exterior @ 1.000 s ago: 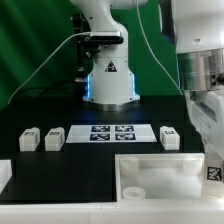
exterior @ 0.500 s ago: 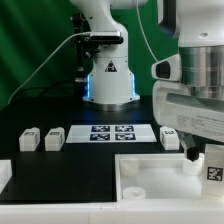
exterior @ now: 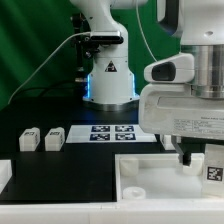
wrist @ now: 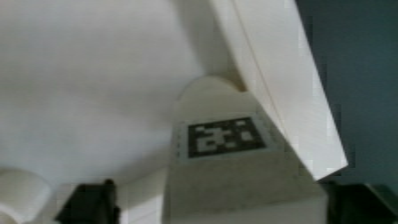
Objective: Assemble one leg
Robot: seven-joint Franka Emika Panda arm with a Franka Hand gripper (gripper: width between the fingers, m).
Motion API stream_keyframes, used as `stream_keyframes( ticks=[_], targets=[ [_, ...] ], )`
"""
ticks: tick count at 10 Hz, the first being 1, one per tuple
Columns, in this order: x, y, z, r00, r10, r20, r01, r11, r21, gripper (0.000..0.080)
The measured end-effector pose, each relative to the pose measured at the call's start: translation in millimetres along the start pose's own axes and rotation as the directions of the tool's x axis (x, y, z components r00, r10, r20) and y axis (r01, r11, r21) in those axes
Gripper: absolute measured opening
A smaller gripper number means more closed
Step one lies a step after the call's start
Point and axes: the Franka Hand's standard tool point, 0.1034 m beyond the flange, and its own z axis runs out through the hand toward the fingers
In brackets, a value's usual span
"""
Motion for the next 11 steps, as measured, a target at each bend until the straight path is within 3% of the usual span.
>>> stream_keyframes(
  ticks=[1,2,3,5,8,10,11],
  targets=[
    [0.1,0.1,0.0,1.0,-0.003,0.0,0.003,1.0,0.0,0.0411],
    [-0.6,-0.7,0.2,0.996,0.087,0.003,-0.087,0.996,0.004,0.0411],
    [-0.6,-0.8,0.2,0.986,0.164,0.005,-0.164,0.986,0.006,0.0291],
    [-0.3,0.5,0.5,0.925,0.379,0.009,-0.379,0.925,0.005,0.0291],
    [-0.9,2.9,1.8,0.696,0.718,0.009,-0.718,0.696,0.004,0.0291],
    [-4.3,5.6,2.0,0.409,0.911,0.042,-0.912,0.408,0.044,0.0291],
    [-5.2,5.8,2.0,0.358,0.932,0.048,-0.933,0.356,0.05,0.0291]
  ],
)
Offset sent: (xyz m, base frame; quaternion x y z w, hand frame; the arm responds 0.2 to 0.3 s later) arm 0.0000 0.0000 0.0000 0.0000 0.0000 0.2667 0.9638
